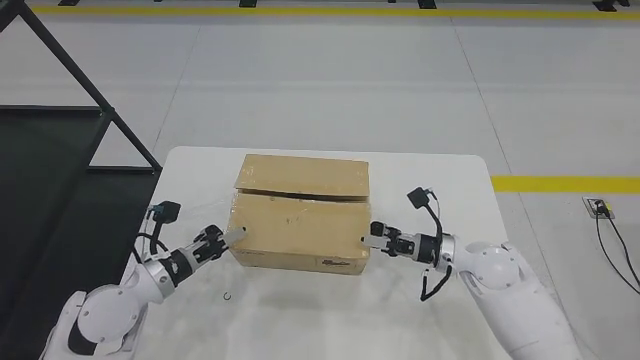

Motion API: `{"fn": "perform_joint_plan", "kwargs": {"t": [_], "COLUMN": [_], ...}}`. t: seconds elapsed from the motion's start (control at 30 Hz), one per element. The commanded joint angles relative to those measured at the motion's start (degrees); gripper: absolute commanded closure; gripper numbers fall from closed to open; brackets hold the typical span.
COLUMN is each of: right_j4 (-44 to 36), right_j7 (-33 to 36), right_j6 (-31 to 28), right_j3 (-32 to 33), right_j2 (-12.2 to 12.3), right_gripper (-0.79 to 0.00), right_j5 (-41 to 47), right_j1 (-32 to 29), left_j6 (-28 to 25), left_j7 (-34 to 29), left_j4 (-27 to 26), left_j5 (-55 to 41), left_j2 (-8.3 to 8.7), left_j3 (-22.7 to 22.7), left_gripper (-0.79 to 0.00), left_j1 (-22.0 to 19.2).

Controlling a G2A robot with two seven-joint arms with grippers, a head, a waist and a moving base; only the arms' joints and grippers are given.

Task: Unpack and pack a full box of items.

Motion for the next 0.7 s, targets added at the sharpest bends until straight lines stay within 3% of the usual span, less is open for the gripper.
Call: {"fn": "perform_joint_plan", "kwargs": {"t": [0.0,0.67], "right_j4": [-0.03,-2.69], "right_j7": [0.61,6.66], "right_j6": [-0.31,-3.1], "right_j3": [-0.16,0.1], "right_j2": [0.06,1.38], "right_gripper": [-0.785,-0.785], "right_j5": [0.22,2.91], "right_j1": [-0.01,-1.64], "left_j6": [-0.19,-3.95], "left_j7": [-0.24,-6.24], "left_j4": [-0.18,-3.68], "left_j5": [-0.08,-2.06], "left_j2": [0.08,1.45], "left_j3": [0.26,-0.45], "left_gripper": [-0.785,-0.785], "left_j1": [0.08,2.74]}}
